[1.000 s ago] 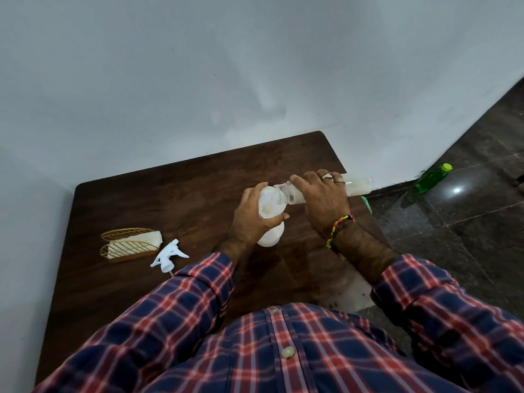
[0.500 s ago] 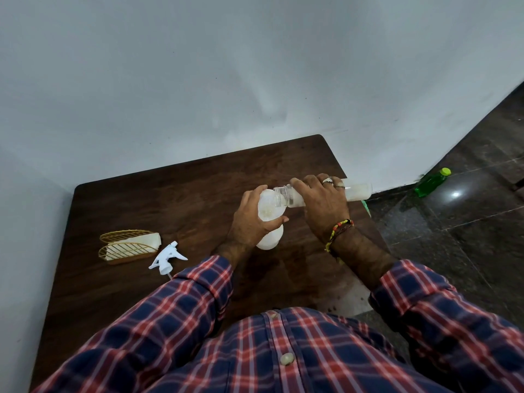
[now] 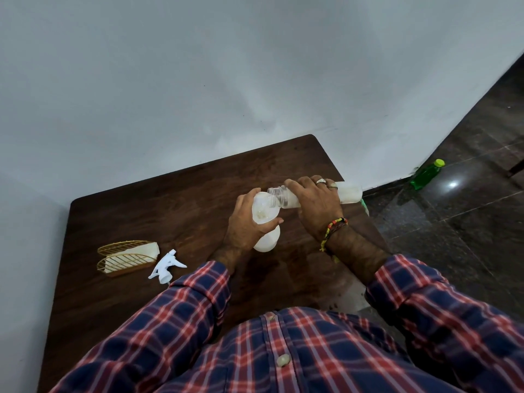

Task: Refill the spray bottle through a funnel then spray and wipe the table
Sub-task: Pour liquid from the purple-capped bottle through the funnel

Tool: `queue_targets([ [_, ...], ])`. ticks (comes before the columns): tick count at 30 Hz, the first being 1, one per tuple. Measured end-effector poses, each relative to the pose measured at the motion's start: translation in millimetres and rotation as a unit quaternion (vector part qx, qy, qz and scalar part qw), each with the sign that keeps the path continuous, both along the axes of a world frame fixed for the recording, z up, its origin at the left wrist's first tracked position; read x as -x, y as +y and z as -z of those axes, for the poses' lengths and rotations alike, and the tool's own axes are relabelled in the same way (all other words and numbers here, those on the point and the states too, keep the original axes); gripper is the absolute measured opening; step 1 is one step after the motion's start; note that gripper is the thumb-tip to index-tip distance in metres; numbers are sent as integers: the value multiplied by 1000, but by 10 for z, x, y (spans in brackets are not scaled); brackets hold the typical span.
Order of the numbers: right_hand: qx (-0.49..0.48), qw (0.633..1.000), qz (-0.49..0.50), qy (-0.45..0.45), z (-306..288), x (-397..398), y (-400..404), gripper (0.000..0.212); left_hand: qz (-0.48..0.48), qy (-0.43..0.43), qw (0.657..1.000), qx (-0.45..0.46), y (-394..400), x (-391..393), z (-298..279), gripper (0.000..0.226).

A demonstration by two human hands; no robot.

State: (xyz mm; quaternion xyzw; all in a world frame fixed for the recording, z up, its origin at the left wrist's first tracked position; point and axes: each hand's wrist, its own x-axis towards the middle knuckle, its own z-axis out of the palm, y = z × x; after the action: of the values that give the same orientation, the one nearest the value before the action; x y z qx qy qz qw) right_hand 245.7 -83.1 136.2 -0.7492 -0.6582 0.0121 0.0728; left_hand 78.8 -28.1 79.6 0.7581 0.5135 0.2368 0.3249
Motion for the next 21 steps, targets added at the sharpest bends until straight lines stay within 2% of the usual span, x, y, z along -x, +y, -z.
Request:
queue_targets([
  [13,19,993,42,110,-26,-31,20,55,47,8,999,8,111,70,-77,80],
  [21,30,987,49,147,-21,-39,-11,55,65,26,997,27,147,112,-80,85],
])
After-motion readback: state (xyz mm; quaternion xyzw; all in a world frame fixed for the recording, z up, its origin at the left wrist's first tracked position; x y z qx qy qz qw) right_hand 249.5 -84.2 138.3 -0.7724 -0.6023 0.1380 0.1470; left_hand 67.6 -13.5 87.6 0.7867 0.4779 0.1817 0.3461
